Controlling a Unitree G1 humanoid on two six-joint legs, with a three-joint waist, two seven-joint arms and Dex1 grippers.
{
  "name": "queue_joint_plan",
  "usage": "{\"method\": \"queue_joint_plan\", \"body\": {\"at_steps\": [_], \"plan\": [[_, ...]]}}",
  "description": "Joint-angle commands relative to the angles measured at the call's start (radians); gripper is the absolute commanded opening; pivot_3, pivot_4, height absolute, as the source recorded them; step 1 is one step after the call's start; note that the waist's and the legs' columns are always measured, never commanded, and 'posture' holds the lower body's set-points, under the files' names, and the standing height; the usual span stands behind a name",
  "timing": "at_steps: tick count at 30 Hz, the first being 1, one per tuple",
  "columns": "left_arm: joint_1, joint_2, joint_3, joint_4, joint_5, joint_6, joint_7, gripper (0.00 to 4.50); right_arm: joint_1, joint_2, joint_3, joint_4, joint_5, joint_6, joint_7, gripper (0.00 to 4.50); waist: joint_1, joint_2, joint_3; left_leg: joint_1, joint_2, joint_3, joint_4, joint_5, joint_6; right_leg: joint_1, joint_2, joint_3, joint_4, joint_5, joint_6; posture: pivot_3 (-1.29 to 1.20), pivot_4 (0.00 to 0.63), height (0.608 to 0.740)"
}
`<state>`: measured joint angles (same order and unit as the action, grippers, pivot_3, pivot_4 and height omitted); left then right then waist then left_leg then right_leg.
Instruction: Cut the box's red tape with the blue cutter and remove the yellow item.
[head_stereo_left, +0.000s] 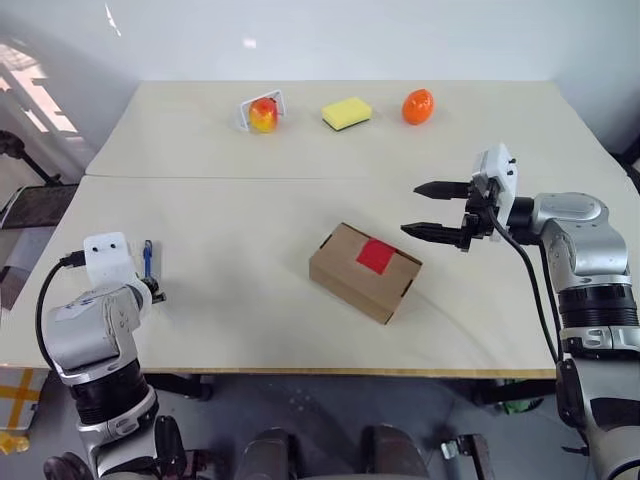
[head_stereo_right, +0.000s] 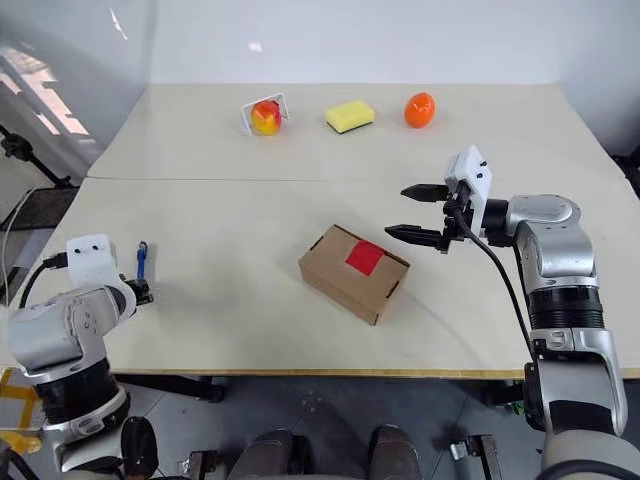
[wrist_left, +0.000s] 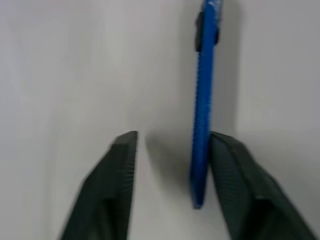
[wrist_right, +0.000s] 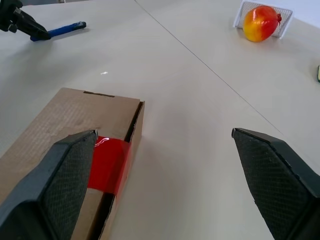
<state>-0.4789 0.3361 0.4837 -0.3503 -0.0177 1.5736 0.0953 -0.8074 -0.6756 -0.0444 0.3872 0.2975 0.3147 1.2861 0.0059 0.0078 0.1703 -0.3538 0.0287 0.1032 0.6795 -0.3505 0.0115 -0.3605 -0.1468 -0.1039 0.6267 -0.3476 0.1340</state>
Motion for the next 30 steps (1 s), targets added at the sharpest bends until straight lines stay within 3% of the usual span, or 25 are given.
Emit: {"method": "queue_joint_plan", "body": {"at_steps": [1,11,24,29,30], "plan": [[0.035,0.002,-0.028,0.080,-0.032,0.041,-0.056,2.92,-0.001,-0.029,-0.016,-0.040,0.017,0.003,0.003,4.50,0.004,0.000,0.000,0.000,0.000,0.000,0.000,0.000,0.000,0.000,0.000,0.000,0.000,0.000,0.000,0.00,0.150,0.740],[0.056,-0.007,-0.026,0.003,-0.081,0.013,-0.173,2.92,-0.011,-0.044,-0.013,-0.052,0.018,0.013,0.011,4.50,0.019,0.000,0.000,-0.002,-0.001,-0.001,0.001,0.000,0.001,0.000,-0.001,-0.001,-0.001,0.000,0.000,0.00,0.150,0.740],[0.085,-0.059,0.022,0.033,-0.047,0.014,-0.155,2.92,-0.012,-0.047,-0.012,-0.062,0.017,0.024,0.007,4.50,0.019,-0.001,0.000,-0.003,-0.002,-0.003,0.001,0.000,0.001,0.000,-0.001,-0.003,-0.002,0.000,0.000,0.00,0.150,0.740],[0.088,-0.025,-0.003,0.087,-0.032,0.005,-0.144,1.88,-0.010,-0.047,-0.011,-0.067,0.016,0.027,0.006,4.50,0.015,0.001,0.000,-0.002,-0.001,-0.003,0.001,0.000,0.001,0.001,-0.001,-0.003,-0.002,0.000,0.000,0.00,0.150,0.740],[0.084,-0.023,-0.003,0.092,-0.035,0.008,-0.148,1.88,-0.010,-0.046,-0.011,-0.068,0.017,0.029,0.006,4.50,0.014,0.001,-0.001,-0.001,-0.001,-0.002,0.001,0.000,0.001,0.001,-0.001,-0.003,-0.002,0.000,0.000,0.00,0.150,0.740]]}}
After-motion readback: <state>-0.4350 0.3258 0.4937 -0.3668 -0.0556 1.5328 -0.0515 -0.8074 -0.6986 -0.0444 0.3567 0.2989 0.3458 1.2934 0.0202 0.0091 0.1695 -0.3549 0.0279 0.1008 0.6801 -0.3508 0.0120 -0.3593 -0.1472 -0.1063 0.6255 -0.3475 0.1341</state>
